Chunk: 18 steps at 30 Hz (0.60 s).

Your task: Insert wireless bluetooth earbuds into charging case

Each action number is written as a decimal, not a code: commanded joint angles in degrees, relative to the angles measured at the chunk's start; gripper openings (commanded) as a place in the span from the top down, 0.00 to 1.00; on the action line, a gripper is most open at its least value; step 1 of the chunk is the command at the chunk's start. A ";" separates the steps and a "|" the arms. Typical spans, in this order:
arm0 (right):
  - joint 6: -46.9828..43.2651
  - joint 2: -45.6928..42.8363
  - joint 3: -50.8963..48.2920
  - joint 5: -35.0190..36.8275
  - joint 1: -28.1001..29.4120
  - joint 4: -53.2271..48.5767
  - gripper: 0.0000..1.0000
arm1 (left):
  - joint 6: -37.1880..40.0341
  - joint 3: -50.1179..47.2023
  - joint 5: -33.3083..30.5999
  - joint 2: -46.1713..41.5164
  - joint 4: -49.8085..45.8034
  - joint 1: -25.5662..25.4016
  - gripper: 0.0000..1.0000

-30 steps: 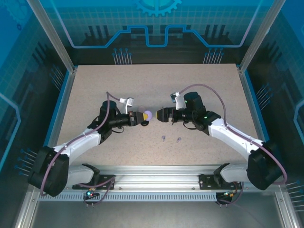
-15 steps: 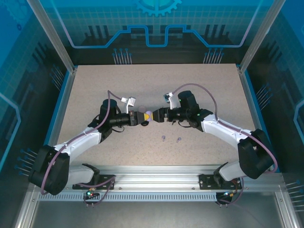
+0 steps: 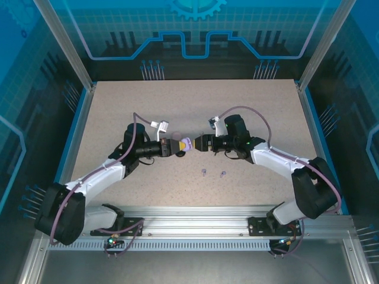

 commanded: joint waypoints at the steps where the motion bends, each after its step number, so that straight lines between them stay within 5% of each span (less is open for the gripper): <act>1: 0.61 0.36 -0.55 0.94 -0.62 -1.02 0.26 | 0.77 1.62 2.06 -2.18 0.41 0.19 1.00; 9: 2.91 -6.38 -2.48 -3.86 -0.52 0.69 0.28 | 0.57 0.83 1.38 -1.93 1.32 0.23 1.00; 18: 3.99 -6.40 -0.60 -4.62 2.11 2.21 0.43 | 0.59 1.18 1.28 -1.84 1.53 0.23 1.00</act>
